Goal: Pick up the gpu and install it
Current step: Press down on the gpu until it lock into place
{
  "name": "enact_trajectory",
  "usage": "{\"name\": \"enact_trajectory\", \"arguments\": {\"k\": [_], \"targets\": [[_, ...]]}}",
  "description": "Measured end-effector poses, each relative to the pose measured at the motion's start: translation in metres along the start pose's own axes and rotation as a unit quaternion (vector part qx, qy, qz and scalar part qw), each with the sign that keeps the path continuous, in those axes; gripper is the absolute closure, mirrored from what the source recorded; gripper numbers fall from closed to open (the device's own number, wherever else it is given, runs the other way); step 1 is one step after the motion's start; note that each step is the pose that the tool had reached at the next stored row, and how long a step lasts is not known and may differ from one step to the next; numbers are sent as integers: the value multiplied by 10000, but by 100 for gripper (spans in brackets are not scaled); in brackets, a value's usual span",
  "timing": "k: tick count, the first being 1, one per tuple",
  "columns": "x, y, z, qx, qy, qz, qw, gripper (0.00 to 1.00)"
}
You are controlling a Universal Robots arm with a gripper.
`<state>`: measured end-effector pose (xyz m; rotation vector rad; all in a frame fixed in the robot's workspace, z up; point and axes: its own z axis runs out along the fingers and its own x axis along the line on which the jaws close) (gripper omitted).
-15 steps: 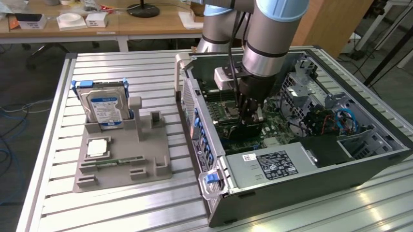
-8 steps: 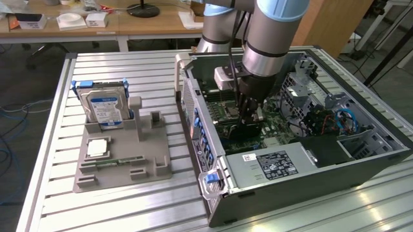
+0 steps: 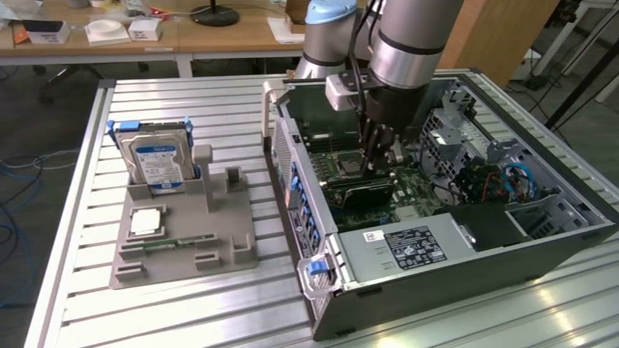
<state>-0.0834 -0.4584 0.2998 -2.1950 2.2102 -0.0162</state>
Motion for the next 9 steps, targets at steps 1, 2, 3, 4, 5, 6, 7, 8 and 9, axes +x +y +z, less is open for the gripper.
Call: {"name": "enact_trajectory", "arguments": {"k": [1, 2, 3, 4, 5, 6, 7, 8, 9], "targets": [[0, 0, -8, 0, 0, 0, 10000, 89], [0, 0, -7, 1, -1, 0, 10000, 89], [0, 0, -7, 1, 0, 0, 10000, 89], [0, 0, -7, 1, 0, 0, 10000, 89], [0, 0, -8, 0, 0, 0, 10000, 89], [0, 0, -8, 0, -1, 0, 10000, 89], [0, 0, -8, 0, 0, 0, 10000, 89], [0, 0, -8, 0, 0, 0, 10000, 89], [0, 0, -8, 0, 0, 0, 10000, 89]]}}
